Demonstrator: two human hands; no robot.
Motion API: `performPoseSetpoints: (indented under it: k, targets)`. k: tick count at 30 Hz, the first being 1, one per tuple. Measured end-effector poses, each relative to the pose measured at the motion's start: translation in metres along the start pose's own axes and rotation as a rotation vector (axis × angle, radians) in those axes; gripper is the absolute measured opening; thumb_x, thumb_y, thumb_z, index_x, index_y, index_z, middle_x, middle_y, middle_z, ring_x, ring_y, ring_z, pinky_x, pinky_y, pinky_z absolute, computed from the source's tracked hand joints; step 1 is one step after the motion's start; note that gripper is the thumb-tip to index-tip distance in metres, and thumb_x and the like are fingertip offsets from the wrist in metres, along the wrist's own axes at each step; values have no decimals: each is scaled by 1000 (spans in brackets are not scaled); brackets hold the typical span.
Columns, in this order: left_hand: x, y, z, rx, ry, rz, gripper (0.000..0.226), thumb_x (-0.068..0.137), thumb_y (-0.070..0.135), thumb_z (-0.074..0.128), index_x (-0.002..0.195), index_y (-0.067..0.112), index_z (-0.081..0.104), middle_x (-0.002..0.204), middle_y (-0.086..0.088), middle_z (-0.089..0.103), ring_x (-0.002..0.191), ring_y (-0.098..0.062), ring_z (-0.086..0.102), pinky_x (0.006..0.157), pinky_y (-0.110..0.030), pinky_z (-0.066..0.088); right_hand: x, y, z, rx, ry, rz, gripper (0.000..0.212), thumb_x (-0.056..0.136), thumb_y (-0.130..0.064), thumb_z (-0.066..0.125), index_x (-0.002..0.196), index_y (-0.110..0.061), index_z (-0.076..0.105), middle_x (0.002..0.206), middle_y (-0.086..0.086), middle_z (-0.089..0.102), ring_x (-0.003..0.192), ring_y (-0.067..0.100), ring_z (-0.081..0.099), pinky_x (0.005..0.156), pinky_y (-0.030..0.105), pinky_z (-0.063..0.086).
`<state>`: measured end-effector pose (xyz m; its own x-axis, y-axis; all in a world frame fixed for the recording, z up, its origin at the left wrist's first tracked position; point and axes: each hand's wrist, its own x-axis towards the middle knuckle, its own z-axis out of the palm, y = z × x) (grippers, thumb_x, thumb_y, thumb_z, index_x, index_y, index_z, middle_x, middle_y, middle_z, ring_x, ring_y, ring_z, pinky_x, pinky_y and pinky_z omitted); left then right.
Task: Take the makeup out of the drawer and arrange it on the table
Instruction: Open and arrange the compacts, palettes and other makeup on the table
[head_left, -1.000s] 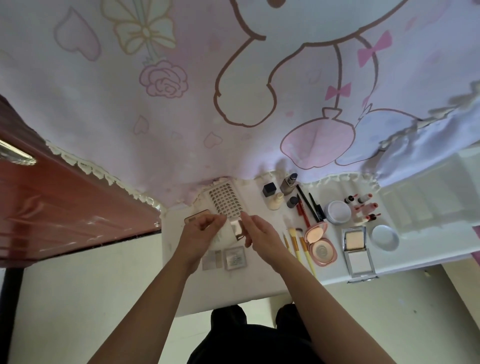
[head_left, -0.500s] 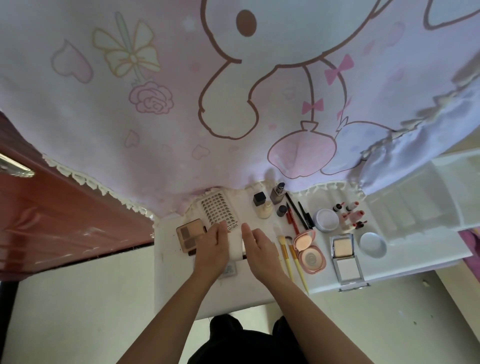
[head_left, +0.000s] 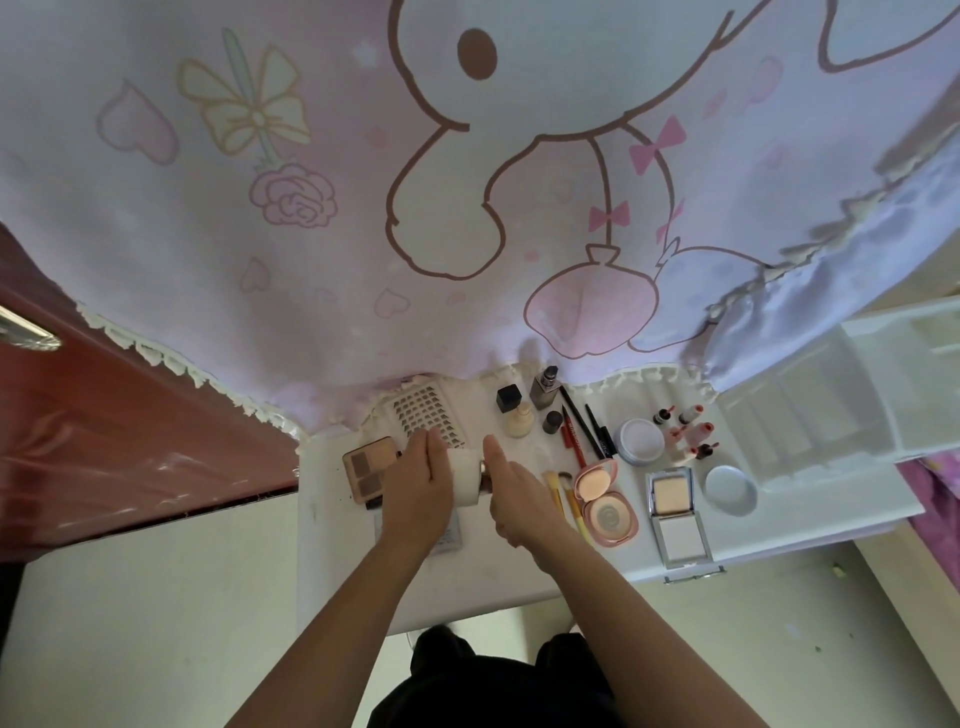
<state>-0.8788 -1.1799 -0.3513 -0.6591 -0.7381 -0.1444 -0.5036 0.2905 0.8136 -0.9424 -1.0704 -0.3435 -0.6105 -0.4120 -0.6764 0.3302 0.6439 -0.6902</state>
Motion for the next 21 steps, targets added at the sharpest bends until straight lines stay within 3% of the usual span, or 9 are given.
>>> performPoseSetpoints:
  k: [3,6,9,12,15,17,19,21]
  targets:
    - [1,0,1,-30,40,-111,37,106,32,31,88,10,54,78,-5,60,67,-15,55,52,-14,38,-6,-5,-3,231,-64,-43,31,103,-48,38,107,-20,50,79,-2,56,60,8,46,56,24,38]
    - [5,-6,0,-243,-2,-368,35,106,35,31,98,13,58,87,-6,61,72,-18,58,56,-31,49,-9,-2,-3,36,-34,-296,11,105,-33,42,111,-24,40,82,-7,59,58,-3,49,61,20,41]
    - [7,-7,-2,-175,18,-275,39,106,36,31,97,9,58,93,-11,63,77,-20,60,69,-41,55,-7,-1,-5,67,-69,-277,23,103,-31,43,125,-27,37,94,-4,62,77,5,57,75,28,48]
    - [8,-3,-5,-82,42,-203,40,107,32,31,92,5,56,84,-5,58,74,-13,54,62,-19,43,-9,-1,-7,103,-55,-268,30,101,-41,51,126,-24,49,100,-4,67,75,3,64,73,25,50]
    - [11,-9,-4,-145,5,-289,41,106,37,32,94,8,59,87,-6,60,80,-23,60,66,-33,50,-8,1,-13,95,-103,-329,22,97,-20,62,118,-27,61,108,-3,69,75,-2,63,67,18,49]
    - [12,-12,-4,-185,-7,-323,41,105,39,32,95,9,59,89,-8,61,79,-23,61,62,-35,51,-8,3,-22,149,-190,-314,33,94,-8,62,115,-33,65,116,-3,70,90,4,65,74,22,50]
    - [11,-14,-4,-199,-17,-310,40,105,39,33,95,9,58,87,-7,60,76,-21,59,58,-32,48,-9,0,-28,272,-266,-249,35,94,-14,63,122,-34,63,121,-4,68,106,13,66,91,30,53]
    - [10,-12,-4,-216,-18,-279,40,105,38,33,94,9,58,85,-5,59,73,-19,58,57,-32,47,-10,-3,-29,343,-261,-159,25,99,-35,58,123,-29,61,119,1,67,105,16,67,93,33,55]
